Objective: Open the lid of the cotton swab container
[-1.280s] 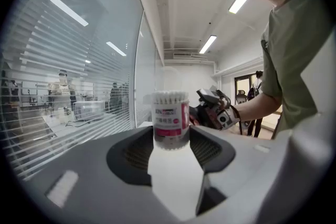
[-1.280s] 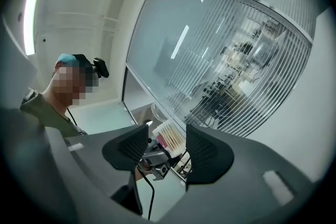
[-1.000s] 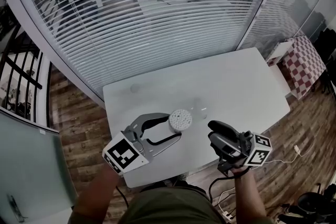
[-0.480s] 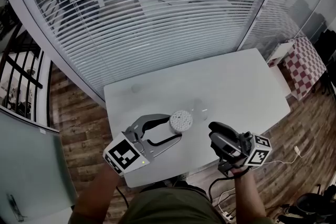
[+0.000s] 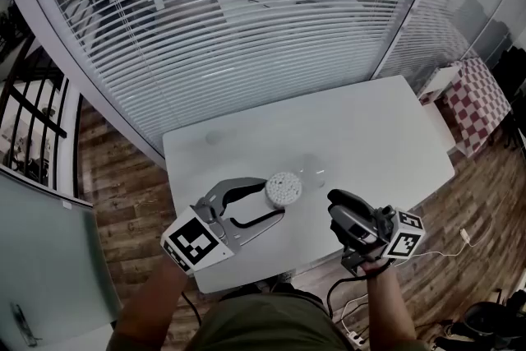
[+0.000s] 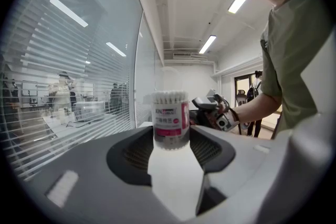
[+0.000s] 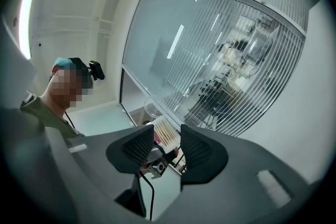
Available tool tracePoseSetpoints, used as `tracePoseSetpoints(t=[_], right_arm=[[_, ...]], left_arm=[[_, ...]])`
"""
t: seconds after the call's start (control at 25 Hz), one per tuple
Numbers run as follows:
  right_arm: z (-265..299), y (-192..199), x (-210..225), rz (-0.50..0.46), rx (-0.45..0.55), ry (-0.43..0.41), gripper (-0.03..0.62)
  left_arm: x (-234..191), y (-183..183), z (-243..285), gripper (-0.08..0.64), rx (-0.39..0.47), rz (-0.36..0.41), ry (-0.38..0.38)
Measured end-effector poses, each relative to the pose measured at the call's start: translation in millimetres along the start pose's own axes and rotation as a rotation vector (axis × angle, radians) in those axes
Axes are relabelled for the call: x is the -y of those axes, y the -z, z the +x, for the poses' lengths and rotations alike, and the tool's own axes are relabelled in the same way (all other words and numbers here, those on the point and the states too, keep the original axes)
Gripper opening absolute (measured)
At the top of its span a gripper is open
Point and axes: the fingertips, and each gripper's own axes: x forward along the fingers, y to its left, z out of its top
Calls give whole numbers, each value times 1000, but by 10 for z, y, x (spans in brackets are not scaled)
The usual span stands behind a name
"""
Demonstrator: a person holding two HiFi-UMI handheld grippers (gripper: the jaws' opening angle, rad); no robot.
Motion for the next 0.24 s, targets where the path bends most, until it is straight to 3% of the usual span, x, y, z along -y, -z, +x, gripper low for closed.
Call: tracePoseSetpoints(t=[0.24], right_arm=[[13,-12,23,5,1,3,170]], left_arm=[[-21,-11,4,222,-2,3,0]])
